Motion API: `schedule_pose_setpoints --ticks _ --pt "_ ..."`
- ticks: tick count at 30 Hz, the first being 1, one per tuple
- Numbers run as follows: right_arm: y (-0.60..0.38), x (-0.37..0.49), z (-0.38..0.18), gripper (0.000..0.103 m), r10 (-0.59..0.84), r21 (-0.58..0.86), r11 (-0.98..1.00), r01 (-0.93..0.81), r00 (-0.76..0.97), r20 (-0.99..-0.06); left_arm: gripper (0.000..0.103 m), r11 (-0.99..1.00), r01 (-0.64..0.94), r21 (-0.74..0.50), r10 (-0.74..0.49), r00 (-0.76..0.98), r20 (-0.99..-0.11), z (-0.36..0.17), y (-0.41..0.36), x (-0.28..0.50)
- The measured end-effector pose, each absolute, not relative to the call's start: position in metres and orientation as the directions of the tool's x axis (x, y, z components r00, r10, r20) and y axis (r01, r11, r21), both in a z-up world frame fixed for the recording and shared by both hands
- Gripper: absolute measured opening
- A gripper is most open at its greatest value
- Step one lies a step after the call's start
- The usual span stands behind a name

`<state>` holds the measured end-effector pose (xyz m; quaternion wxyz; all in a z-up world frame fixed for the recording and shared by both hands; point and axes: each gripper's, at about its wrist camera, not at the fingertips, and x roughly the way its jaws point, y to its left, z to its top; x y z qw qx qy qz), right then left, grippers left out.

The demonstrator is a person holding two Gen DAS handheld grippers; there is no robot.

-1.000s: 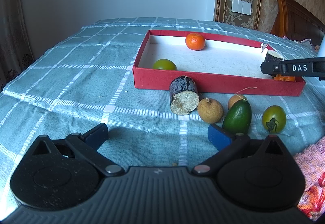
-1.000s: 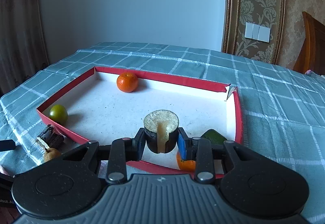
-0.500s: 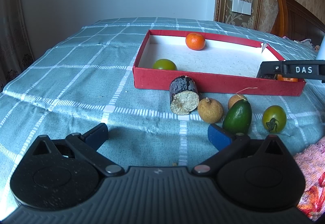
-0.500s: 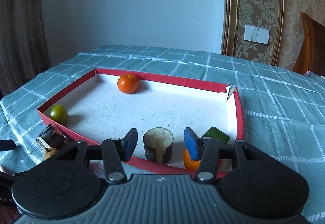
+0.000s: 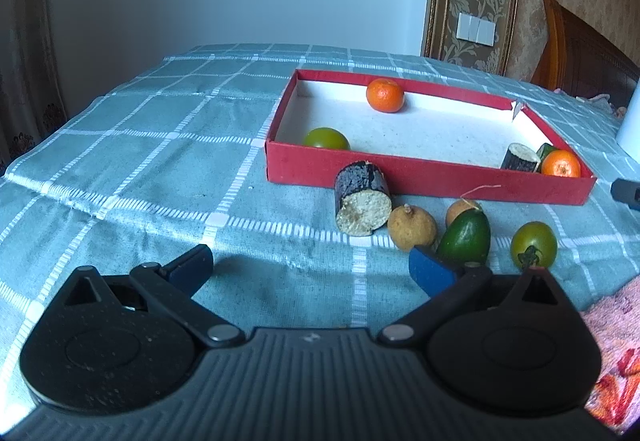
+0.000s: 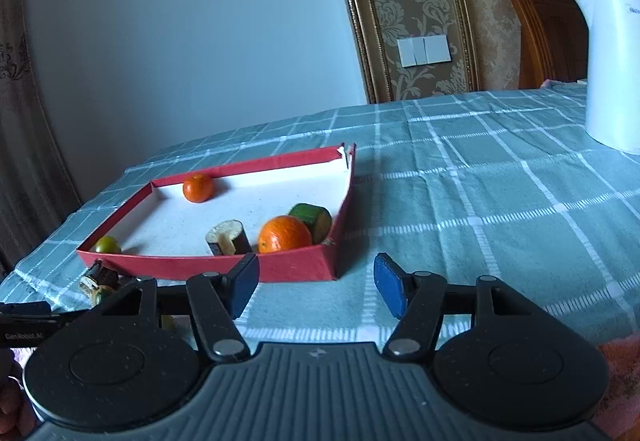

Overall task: Organize fruits
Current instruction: 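Close the left gripper on the stemmed green tomato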

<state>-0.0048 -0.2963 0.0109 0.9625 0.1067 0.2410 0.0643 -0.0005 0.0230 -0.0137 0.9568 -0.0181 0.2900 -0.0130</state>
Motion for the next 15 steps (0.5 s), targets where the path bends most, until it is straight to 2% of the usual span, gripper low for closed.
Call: schedule_pose_setpoints --ticks 5,9,12,13,15 --pt "-0.312 -0.002 -0.001 0.063 0.197 0.328 0.944 -0.04 0.865 -0.46 0.103 0.999 0.046 -0.025 -0.053 0.866 -0.497 -0.006 0.014 -0.014" --pt "-0.317 0.0 -0.006 0.063 0.225 0.368 0.929 -0.043 0.853 -0.47 0.103 0.992 0.123 -0.023 -0.121 0.895 -0.43 0.01 -0.005 -0.031" --pt "-0.324 0.0 -0.008 0.063 0.239 0.408 0.912 -0.035 0.855 -0.461 0.096 0.985 0.173 0.0 -0.16 0.91 -0.382 0.021 -0.024 -0.043" --pt "-0.326 0.0 -0.009 0.063 0.242 0.421 0.907 -0.03 0.855 -0.46 0.089 0.981 0.192 0.002 -0.177 0.908 -0.381 0.023 -0.029 -0.044" --pt "-0.329 0.001 -0.01 0.063 0.247 0.439 0.898 -0.026 0.855 -0.455 0.084 0.973 0.233 0.001 -0.214 0.898 -0.385 0.025 -0.043 -0.046"
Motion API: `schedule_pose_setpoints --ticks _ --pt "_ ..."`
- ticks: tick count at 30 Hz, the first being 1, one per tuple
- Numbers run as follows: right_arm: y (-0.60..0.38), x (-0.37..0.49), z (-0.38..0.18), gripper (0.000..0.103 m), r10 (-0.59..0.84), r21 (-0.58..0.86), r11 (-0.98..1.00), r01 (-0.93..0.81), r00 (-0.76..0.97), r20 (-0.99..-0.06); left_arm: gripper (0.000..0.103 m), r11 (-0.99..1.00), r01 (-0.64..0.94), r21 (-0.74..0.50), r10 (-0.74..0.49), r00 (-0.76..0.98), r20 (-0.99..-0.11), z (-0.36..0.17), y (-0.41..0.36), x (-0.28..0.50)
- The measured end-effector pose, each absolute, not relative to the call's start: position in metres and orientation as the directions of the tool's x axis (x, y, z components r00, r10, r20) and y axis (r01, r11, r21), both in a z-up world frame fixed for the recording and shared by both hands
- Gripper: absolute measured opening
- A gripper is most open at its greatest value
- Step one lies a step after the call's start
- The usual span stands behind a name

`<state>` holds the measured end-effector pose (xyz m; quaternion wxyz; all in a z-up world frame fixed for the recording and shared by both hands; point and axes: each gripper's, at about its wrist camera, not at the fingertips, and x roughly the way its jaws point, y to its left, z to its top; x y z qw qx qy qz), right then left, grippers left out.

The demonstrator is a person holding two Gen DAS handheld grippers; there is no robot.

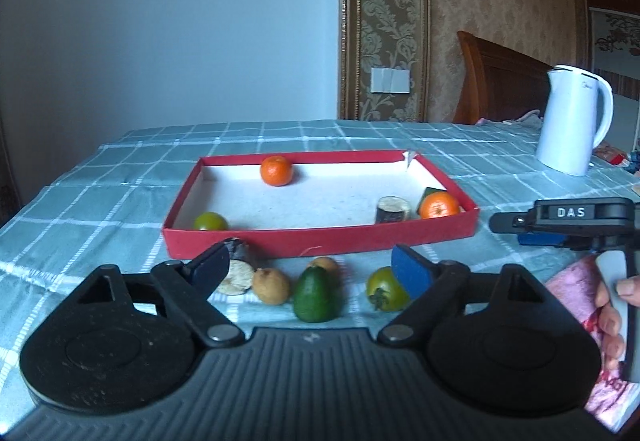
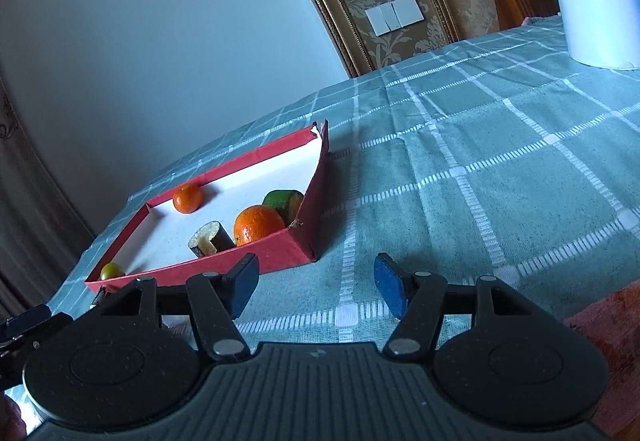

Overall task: Organize fruits
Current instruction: 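Close the left gripper on the stemmed green tomato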

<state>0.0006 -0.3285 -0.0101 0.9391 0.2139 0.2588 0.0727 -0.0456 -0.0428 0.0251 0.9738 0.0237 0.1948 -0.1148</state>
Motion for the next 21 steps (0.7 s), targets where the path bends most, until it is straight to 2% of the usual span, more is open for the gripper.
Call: schedule_pose_setpoints --ticks 2,7,9,11,21 --pt "-0.33 0.0 -0.01 0.063 0.252 0.448 0.894 -0.027 0.856 -0.452 0.077 0.966 0.259 0.009 -0.235 0.889 -0.394 0.024 -0.055 -0.045" --pt "-0.331 0.001 -0.011 0.063 0.261 0.46 0.887 -0.031 0.856 -0.447 0.045 0.946 0.323 0.025 -0.279 0.851 -0.444 0.017 -0.082 -0.037" --pt "-0.332 0.0 -0.011 0.066 0.264 0.463 0.886 -0.033 0.856 -0.445 0.04 0.942 0.334 0.038 -0.281 0.843 -0.458 0.012 -0.092 -0.035" --pt "-0.332 0.0 -0.011 0.068 0.266 0.466 0.884 -0.035 0.857 -0.441 0.04 0.939 0.341 0.05 -0.28 0.839 -0.467 0.007 -0.099 -0.03" --pt "-0.335 0.0 -0.011 0.069 0.283 0.487 0.872 -0.043 0.857 -0.43 0.04 0.955 0.278 0.103 -0.191 0.843 -0.503 -0.006 -0.107 -0.011"
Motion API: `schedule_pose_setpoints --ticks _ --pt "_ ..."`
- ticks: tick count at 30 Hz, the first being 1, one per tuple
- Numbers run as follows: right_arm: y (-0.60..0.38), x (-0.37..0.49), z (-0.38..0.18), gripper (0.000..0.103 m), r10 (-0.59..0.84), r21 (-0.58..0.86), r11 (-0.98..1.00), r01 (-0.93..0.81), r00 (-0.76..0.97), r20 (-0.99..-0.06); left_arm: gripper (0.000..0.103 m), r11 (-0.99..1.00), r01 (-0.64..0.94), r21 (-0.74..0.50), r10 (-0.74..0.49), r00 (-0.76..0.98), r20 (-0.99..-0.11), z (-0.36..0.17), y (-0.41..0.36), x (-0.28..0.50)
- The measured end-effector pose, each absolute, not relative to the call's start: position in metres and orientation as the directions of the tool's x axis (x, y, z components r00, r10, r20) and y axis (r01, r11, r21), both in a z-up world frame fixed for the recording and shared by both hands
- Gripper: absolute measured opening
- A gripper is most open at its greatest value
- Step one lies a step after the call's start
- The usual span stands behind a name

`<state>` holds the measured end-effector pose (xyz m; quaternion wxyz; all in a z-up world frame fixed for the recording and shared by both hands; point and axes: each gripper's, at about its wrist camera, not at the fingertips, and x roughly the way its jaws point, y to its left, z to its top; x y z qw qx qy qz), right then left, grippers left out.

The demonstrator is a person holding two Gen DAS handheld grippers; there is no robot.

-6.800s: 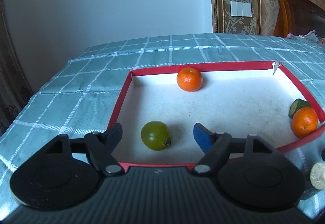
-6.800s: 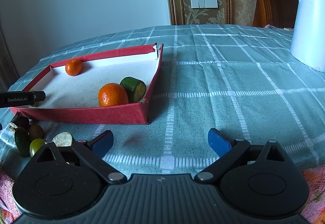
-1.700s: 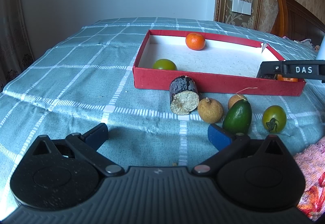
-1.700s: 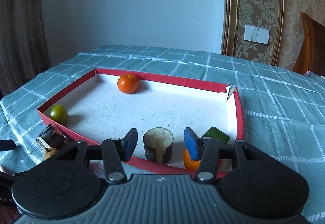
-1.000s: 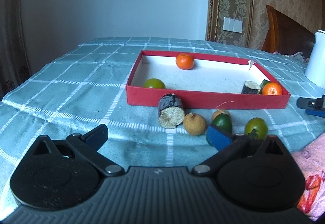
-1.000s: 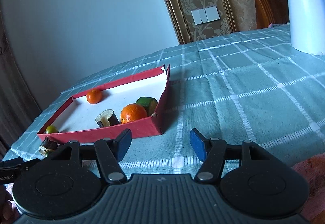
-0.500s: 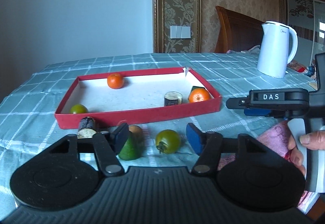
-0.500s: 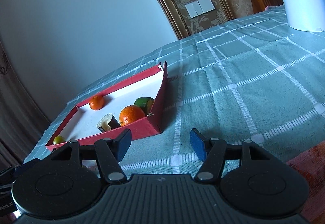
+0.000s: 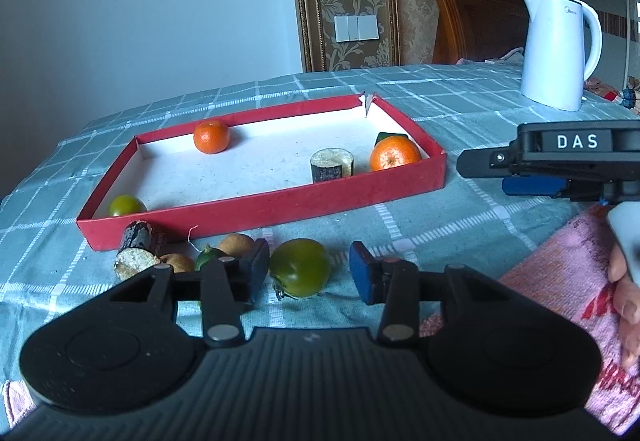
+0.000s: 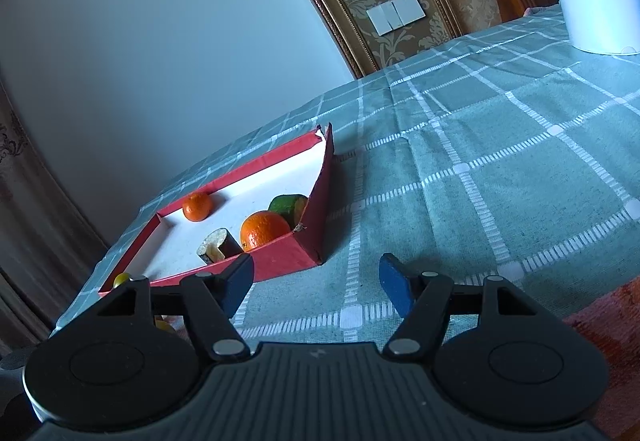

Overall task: Organize fruits
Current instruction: 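Close the left gripper on the stemmed green tomato, then carry the stemmed tomato into the red tray and open the left gripper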

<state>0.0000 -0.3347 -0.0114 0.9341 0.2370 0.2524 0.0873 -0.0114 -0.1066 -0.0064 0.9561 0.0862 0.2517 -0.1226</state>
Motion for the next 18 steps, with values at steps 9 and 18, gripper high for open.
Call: schedule_pose_setpoints --ticks 9,18 --pt "-0.3343 0.0005 -0.0116 0.069 0.285 0.488 0.872 -0.045 0.856 -0.43 0.041 0.959 0.27 0.083 -0.191 0.836 -0.515 -0.0072 -0.1018 -0.0081" --pt "-0.335 0.001 -0.0126 0.069 0.279 0.488 0.872 -0.037 0.857 -0.434 0.03 0.961 0.266 0.079 -0.193 0.844 -0.5 -0.0051 -0.0974 -0.0118"
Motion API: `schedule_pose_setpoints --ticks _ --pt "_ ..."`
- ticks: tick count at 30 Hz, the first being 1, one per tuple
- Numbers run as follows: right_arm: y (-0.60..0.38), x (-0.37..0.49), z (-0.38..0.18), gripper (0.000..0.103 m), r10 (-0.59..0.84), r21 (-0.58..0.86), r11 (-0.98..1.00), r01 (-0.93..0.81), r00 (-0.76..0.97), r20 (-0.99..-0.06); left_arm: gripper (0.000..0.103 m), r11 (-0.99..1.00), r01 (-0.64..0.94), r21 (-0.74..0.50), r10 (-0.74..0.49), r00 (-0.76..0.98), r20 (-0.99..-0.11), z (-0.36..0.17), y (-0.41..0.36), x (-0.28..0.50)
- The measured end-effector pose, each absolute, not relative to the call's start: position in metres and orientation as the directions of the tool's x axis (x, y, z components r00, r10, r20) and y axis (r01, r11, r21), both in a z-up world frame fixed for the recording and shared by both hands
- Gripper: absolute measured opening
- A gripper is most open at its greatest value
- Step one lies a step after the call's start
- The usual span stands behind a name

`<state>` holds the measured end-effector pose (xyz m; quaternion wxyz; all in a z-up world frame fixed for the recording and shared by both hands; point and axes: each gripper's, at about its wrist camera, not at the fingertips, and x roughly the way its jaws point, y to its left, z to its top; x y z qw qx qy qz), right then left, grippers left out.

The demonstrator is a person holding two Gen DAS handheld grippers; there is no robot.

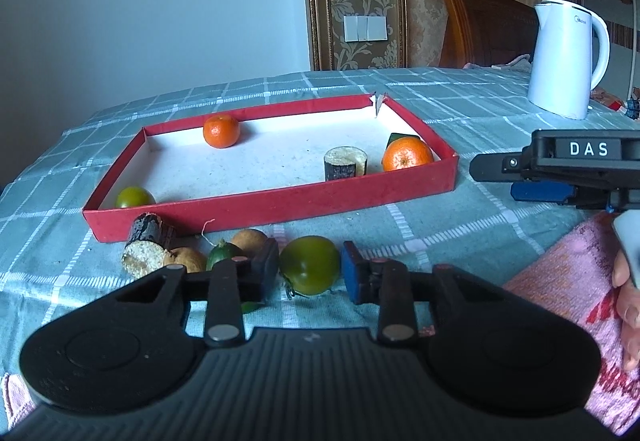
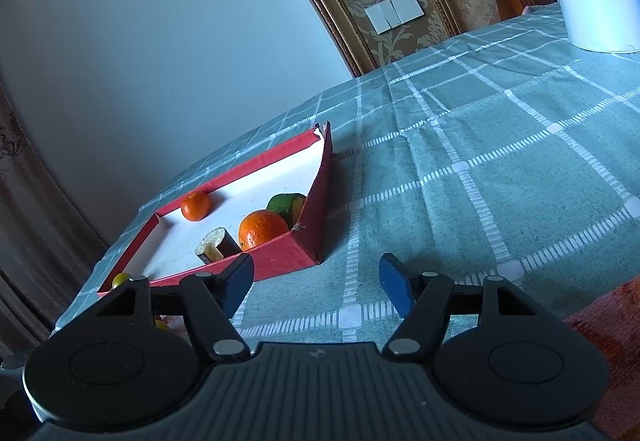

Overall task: Organize fruits
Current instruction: 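Carry the stemmed tomato into the red tray and open the left gripper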

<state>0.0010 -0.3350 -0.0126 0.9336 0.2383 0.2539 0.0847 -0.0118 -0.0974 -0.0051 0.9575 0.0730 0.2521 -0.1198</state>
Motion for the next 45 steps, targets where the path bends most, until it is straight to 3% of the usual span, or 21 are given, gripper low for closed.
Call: schedule_pose_setpoints --ticks 5,11,18,33,45 --pt "-0.335 0.0 -0.013 0.069 0.274 0.488 0.872 -0.031 0.858 -0.434 0.03 0.959 0.276 0.063 -0.21 0.844 -0.493 -0.001 -0.096 -0.016" --pt "-0.335 0.001 -0.012 0.069 0.272 0.487 0.873 -0.029 0.859 -0.435 0.03 0.959 0.269 0.092 -0.207 0.882 -0.423 0.023 -0.094 -0.02" --pt "-0.335 0.001 -0.012 0.069 0.272 0.488 0.872 -0.03 0.859 -0.434 0.03 0.977 0.183 0.112 -0.129 0.917 -0.377 0.047 -0.079 0.019" --pt "-0.335 0.001 -0.012 0.069 0.272 0.489 0.872 -0.029 0.859 -0.434 0.03 0.996 0.048 0.079 0.002 0.842 -0.539 0.01 -0.047 0.102" --pt "-0.335 0.0 -0.011 0.069 0.268 0.488 0.872 -0.025 0.86 -0.435 0.031 0.993 0.057 0.101 0.005 0.85 -0.526 0.006 -0.049 0.101"
